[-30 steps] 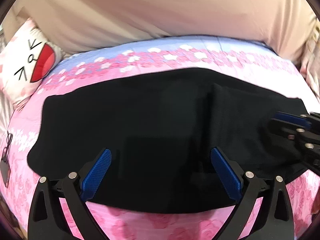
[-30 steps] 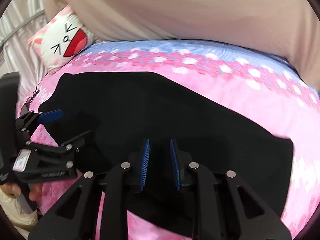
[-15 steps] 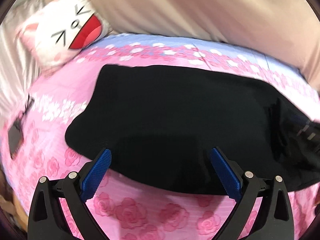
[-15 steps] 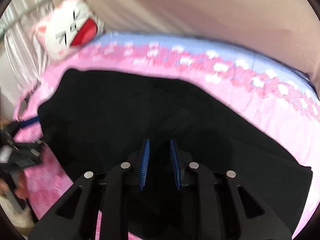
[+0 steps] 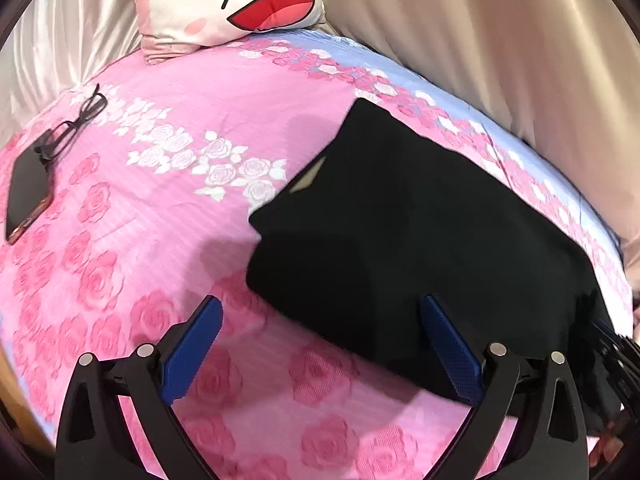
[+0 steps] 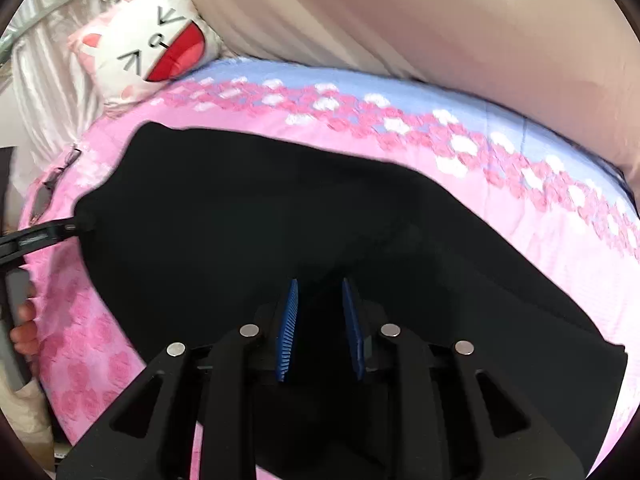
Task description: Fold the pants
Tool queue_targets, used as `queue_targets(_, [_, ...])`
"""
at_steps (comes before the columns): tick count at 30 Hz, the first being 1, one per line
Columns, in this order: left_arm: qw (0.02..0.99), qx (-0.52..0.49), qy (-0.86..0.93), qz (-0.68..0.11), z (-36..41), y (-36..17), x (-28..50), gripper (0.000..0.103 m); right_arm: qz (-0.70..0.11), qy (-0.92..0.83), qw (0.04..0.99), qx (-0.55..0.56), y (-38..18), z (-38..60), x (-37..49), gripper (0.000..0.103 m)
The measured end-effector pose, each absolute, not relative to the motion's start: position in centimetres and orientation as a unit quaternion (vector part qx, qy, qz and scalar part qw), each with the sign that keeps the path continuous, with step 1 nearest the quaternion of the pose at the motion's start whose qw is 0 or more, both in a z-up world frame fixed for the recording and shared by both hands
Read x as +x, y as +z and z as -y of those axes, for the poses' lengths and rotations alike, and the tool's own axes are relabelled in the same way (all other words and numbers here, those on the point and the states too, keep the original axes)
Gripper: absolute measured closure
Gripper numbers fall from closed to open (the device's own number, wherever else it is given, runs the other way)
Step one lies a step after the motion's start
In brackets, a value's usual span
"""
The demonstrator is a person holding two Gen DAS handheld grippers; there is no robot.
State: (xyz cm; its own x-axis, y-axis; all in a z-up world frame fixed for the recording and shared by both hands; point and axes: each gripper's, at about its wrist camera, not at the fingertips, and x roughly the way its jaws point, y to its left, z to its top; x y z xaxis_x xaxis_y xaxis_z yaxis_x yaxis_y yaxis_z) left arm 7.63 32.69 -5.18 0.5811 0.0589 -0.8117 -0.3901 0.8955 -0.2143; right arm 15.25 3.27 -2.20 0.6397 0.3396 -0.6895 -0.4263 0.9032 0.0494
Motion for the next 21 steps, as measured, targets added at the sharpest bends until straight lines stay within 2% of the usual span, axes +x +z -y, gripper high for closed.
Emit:
queue_targets(7, [0.875,-0.173,0.136,-0.431,-33.2,-4.5,9.3,0.005,-0.373,0.288,0.876,-0.105,-0.4,-10.9,18.2,0.08])
queue_targets(12, [0.873,-0.136,0.155,-0.442,-33.5,-4.9,11.3,0.005,-0.407,0.316,0.844,-0.151,-3.0,-19.1,22.7,0.079])
queue_targets(14, [0.873,-0.123,0.164,-0.442,-33.7,-4.9,11.6,0.005,-0.386,0.305,0.853,-0.175,-3.0,-21.5,23.5,0.078])
queue_targets(21, [0.879,-0.086,0.186,-0.43,-34.0,-4.2,11.9,0.005,-0.389,0.306,0.854,-0.159,-2.4,-24.1,26.3,0.078])
